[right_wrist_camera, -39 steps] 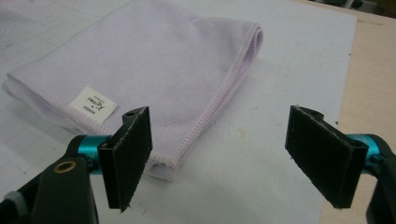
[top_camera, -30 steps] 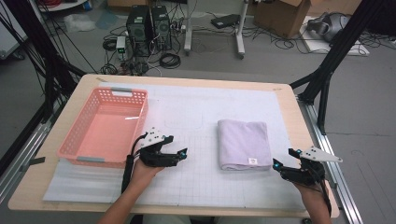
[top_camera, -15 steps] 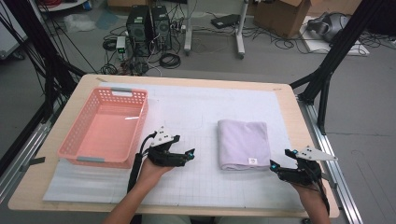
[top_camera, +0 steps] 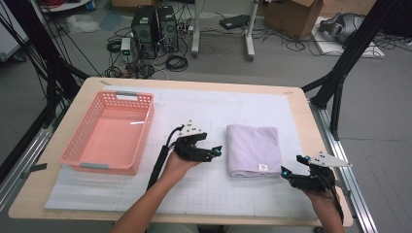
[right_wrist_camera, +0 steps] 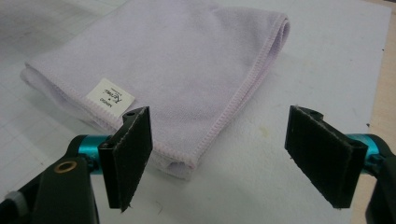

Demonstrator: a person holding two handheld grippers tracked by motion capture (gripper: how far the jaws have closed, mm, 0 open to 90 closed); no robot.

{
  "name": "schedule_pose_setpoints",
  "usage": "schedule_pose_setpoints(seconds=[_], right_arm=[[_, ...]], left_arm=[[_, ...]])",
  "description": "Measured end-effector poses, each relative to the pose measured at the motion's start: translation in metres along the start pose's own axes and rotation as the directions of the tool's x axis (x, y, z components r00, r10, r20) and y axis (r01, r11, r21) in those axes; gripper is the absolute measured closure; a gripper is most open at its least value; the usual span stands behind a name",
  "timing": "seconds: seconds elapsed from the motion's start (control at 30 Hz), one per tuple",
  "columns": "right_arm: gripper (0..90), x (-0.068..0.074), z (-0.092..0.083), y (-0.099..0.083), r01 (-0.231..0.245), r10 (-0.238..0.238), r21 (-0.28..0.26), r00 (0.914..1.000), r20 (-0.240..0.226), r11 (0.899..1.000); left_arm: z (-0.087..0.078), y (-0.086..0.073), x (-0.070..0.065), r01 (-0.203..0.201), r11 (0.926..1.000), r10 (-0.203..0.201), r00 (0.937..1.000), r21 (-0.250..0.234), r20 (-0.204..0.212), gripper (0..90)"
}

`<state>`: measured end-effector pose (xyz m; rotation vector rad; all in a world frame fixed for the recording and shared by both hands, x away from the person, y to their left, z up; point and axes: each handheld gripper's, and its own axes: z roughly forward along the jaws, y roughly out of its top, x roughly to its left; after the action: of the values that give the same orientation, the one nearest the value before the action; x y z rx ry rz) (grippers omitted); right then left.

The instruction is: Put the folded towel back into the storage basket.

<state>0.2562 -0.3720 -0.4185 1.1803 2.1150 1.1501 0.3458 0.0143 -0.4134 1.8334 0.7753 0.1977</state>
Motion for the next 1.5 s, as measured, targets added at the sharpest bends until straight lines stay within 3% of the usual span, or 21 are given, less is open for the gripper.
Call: schedule_pose_setpoints(seconds=[0.23,0.37,0.47,0.6,0.73,0.8,0.97,1.1,1.3,1.4,1.43,1.5], right_arm=[[22.1,-0.001,0.000,0.000,-0.006,0.006,-0.003,1.0000,-0.004,1.000],[22.1,-0.001,0.000,0.000,-0.010,0.010,-0.004,0.9999,-0.005,1.000],[22.1,-0.001,0.000,0.000,-0.002,0.002,-0.001,1.0000,-0.002,1.000],[22.1,-0.002,0.000,0.000,0.000,0.000,-0.003,1.0000,-0.003,1.000],[22.1,-0.002,0.000,0.000,0.003,-0.003,-0.005,1.0000,-0.004,1.000],[22.1,-0.002,0.000,0.001,0.003,-0.003,-0.005,1.0000,-0.004,1.000],[22.1,-0.002,0.001,0.000,-0.001,0.001,-0.001,1.0000,-0.004,1.000],[22.1,-0.001,0.001,0.001,0.000,0.000,0.001,1.0000,-0.006,1.000],[22.1,-0.001,0.002,0.000,0.000,0.000,0.002,1.0000,-0.007,1.000],[22.1,0.000,0.003,0.001,-0.001,0.001,0.004,1.0000,-0.009,1.000],[22.1,0.000,0.003,0.001,0.000,0.000,0.003,1.0000,-0.009,1.000],[22.1,0.000,0.003,0.001,0.000,0.000,0.003,1.0000,-0.009,1.000]], left_arm=[[0.029,0.006,-0.006,0.020,0.9982,-0.020,0.9998,0.056,0.004,21.2],[0.044,0.008,-0.008,0.062,0.9941,-0.062,0.9981,0.089,0.003,21.4],[0.054,0.008,-0.011,0.067,0.9912,-0.068,0.9976,0.114,0.010,22.7],[0.063,0.007,-0.012,0.088,0.9866,-0.089,0.9960,0.137,0.004,22.5],[0.071,0.002,-0.010,0.118,0.9769,-0.115,0.9929,0.178,-0.028,22.3],[0.073,0.001,-0.010,0.117,0.9755,-0.112,0.9931,0.186,-0.037,21.2],[0.078,-0.002,-0.009,0.140,0.9699,-0.134,0.9900,0.199,-0.044,19.4],[0.084,-0.005,-0.010,0.166,0.9662,-0.164,0.9861,0.198,-0.025,20.3],[0.089,-0.006,-0.013,0.172,0.9669,-0.175,0.9845,0.189,0.001,25.7],[0.090,-0.007,-0.016,0.166,0.9687,-0.171,0.9852,0.185,0.011,34.6],[0.091,-0.007,-0.017,0.180,0.9668,-0.187,0.9822,0.181,0.018,42.6],[0.092,-0.008,-0.017,0.182,0.9681,-0.189,0.9818,0.172,0.022,49.7]])
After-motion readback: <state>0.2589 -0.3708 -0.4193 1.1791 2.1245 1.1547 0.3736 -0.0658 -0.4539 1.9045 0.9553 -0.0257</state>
